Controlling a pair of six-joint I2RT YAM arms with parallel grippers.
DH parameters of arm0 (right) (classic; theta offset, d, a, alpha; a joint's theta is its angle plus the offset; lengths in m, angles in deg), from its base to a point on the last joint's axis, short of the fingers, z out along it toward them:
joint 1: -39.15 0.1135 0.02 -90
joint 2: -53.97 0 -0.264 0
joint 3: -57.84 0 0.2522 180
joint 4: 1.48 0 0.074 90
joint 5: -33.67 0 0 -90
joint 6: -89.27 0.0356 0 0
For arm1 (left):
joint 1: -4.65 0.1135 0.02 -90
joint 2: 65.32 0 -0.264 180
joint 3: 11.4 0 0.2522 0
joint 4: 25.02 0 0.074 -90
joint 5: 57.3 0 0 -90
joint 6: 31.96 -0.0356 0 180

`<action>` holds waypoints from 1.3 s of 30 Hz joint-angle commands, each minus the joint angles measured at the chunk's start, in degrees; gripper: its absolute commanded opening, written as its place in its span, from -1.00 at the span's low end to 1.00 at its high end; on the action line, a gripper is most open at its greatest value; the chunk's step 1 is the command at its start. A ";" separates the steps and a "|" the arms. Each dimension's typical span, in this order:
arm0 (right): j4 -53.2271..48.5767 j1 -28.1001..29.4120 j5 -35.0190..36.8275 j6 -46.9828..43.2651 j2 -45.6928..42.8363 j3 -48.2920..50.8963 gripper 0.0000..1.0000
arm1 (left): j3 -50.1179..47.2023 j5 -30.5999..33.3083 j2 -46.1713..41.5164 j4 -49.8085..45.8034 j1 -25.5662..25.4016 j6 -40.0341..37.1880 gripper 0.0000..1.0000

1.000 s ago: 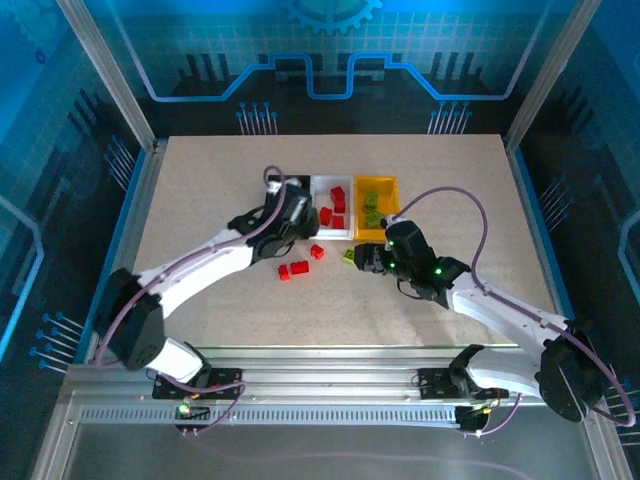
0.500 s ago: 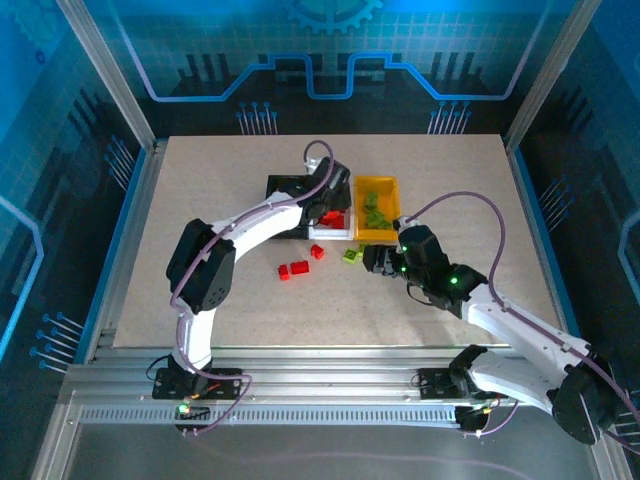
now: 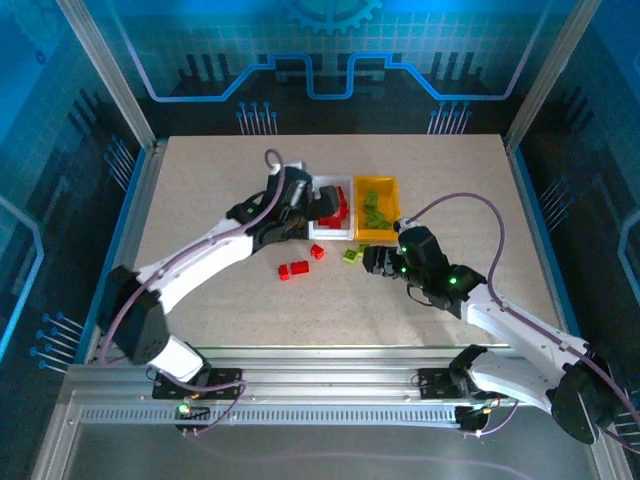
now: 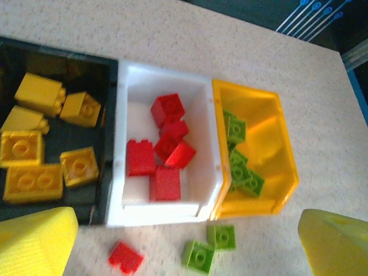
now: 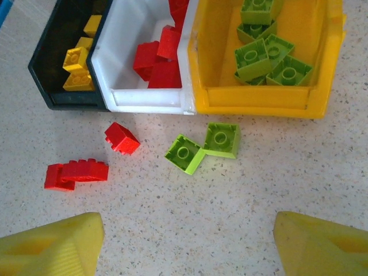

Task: Sort the legos into containers by color

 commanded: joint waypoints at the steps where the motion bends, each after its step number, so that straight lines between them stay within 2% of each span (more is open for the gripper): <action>1: 1.82 -0.80 -0.26 1.41 0.83 1.18 0.58 | -9.64 -2.60 -5.78 -0.08 -0.39 2.98 0.90; 4: 2.80 -0.76 -0.97 1.76 1.90 1.28 0.58 | -16.74 -2.80 -9.39 -1.28 -0.40 3.73 0.77; 7: 3.52 -0.70 -1.52 1.94 3.10 1.19 0.58 | -21.67 -2.76 -10.13 -2.00 -0.07 3.87 0.73; 10: 3.79 -0.66 -1.61 2.11 3.62 1.28 0.58 | -25.80 -4.94 -9.29 -0.23 1.28 3.96 0.57; 13: 3.85 -0.57 -1.69 2.16 3.60 1.28 0.58 | -29.07 -6.63 -8.83 1.98 3.89 5.13 0.27; 15: 3.65 -0.57 -1.56 2.10 3.43 1.24 0.58 | -31.21 -7.76 -8.98 4.15 5.65 5.76 0.25; 25: 2.66 -0.70 -1.08 1.28 3.07 0.40 0.58 | -32.06 -11.07 -5.22 9.39 6.28 5.00 0.24; 33: 2.39 -0.75 -0.87 1.06 3.37 0.05 0.58 | -30.74 -8.67 -2.12 6.83 6.24 4.09 -0.06; 39: 2.50 -0.88 -1.17 0.97 4.15 -0.46 0.58 | -30.03 -5.68 -0.32 4.05 6.26 3.46 -0.19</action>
